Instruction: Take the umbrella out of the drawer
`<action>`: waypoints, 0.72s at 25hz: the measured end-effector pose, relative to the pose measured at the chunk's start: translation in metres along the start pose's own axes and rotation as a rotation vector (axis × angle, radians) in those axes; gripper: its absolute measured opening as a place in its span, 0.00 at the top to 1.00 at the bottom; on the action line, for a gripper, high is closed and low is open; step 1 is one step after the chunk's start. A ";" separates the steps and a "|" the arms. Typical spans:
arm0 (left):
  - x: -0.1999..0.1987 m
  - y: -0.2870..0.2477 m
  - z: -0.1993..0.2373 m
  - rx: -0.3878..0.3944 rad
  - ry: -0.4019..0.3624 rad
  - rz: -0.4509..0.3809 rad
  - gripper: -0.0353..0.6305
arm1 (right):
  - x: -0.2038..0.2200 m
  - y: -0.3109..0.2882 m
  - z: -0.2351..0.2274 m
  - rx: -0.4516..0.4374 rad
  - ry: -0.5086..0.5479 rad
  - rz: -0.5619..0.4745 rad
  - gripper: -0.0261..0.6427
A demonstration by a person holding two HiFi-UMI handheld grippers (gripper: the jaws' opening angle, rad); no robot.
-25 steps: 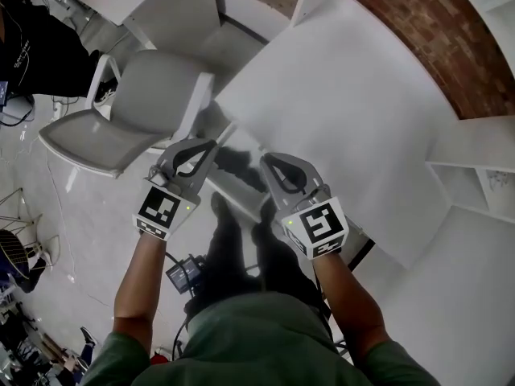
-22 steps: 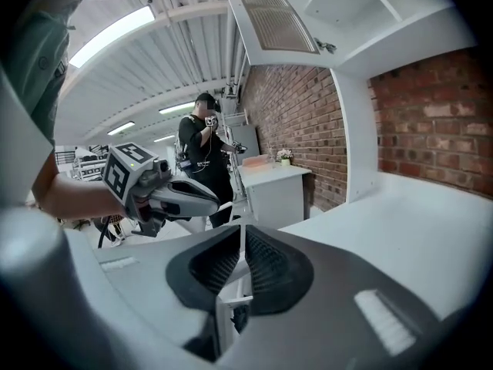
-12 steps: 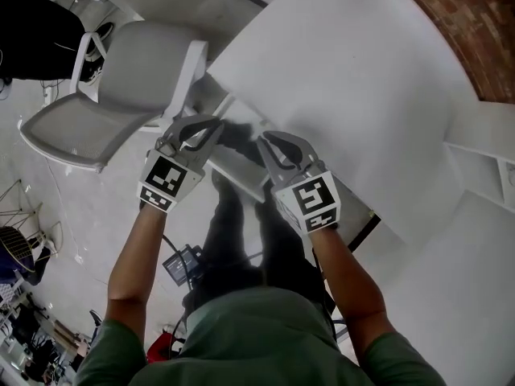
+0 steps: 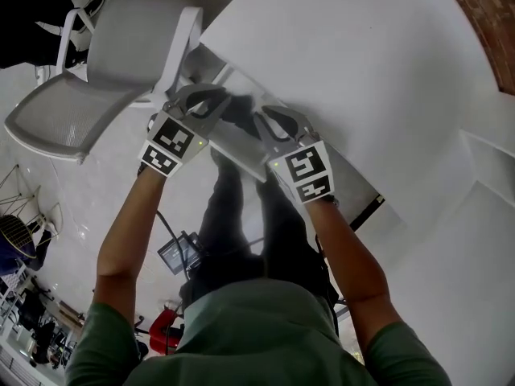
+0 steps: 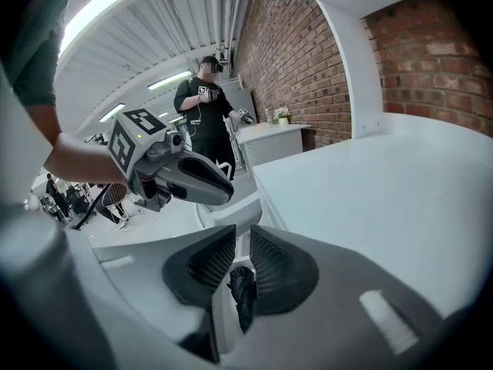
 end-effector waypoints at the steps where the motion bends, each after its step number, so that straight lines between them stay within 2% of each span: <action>1: 0.007 -0.004 -0.002 0.014 0.000 0.011 0.88 | 0.007 -0.004 -0.001 0.000 -0.004 0.017 0.86; 6: 0.028 -0.022 0.001 0.079 -0.011 0.056 0.85 | 0.023 -0.027 -0.006 -0.002 -0.018 0.085 0.84; 18: 0.101 -0.072 -0.018 0.216 -0.060 0.228 0.74 | 0.106 -0.074 -0.029 -0.004 -0.051 0.217 0.75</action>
Point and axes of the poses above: the fingertips, and each gripper's own axes: y backward along the fingers, z to its left, x out of its underside, the point moved 5 cm from there along y, backward along the fingers, and after that the axes turned 11 degrees about -y, right-handed, at the moved point
